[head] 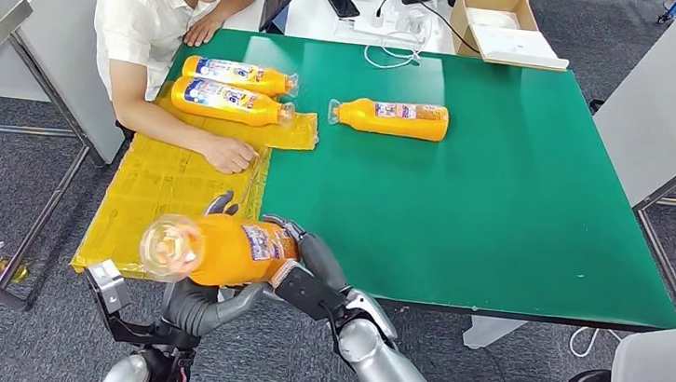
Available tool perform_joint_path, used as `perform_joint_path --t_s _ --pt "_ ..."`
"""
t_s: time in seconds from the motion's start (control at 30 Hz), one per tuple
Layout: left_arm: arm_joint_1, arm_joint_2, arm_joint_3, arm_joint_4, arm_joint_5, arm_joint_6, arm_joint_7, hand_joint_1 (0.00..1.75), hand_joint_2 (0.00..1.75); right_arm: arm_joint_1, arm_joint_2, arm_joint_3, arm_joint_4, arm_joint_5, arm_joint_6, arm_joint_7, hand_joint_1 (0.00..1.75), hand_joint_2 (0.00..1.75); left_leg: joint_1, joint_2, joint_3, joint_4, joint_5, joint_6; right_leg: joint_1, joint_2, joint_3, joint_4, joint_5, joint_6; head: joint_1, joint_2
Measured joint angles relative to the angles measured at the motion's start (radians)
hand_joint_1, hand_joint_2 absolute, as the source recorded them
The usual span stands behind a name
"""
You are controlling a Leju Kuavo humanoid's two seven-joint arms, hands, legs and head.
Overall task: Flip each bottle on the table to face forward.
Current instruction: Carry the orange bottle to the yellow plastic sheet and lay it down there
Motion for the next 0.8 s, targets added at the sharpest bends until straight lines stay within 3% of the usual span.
perform_joint_path --t_s 0.13,0.67,0.7,0.77,0.8 --pt "-0.01 0.0 0.002 0.003 0.022 -0.026 0.004 1.72 1.75 -0.006 0.008 0.021 0.018 0.005 0.012 0.001 1.75 1.75 0.0 0.0 0.0 0.0 0.0 0.0 0.0 0.0 0.0 0.0 0.0 0.0 0.0 0.0" --pt "0.007 -0.006 0.028 0.007 -0.021 -0.01 -0.028 1.75 1.75 -0.009 0.031 0.108 0.061 0.014 0.04 -0.001 1.75 1.75 0.0 0.0 0.0 0.0 0.0 0.0 0.0 0.0 0.0 0.0 0.0 0.0 0.0 0.0" --pt "0.01 -0.006 0.028 0.006 -0.026 -0.007 -0.03 1.75 1.75 -0.008 0.031 0.112 0.06 0.014 0.039 0.001 1.63 1.75 0.0 0.0 0.0 0.0 0.0 0.0 0.0 0.0 0.0 0.0 0.0 0.0 0.0 0.0" --pt "0.016 -0.007 0.029 0.002 -0.031 -0.002 -0.034 1.75 1.75 -0.006 0.031 0.12 0.06 0.011 0.039 0.004 0.75 1.75 0.0 0.0 0.0 0.0 0.0 0.0 0.0 0.0 0.0 0.0 0.0 0.0 0.0 0.0" --pt "0.018 -0.008 0.03 0.0 -0.033 0.001 -0.036 1.75 1.75 -0.005 0.031 0.124 0.058 0.009 0.04 0.005 0.32 1.31 0.0 0.0 0.0 0.0 0.0 0.0 0.0 0.0 0.0 0.0 0.0 0.0 0.0 0.0"
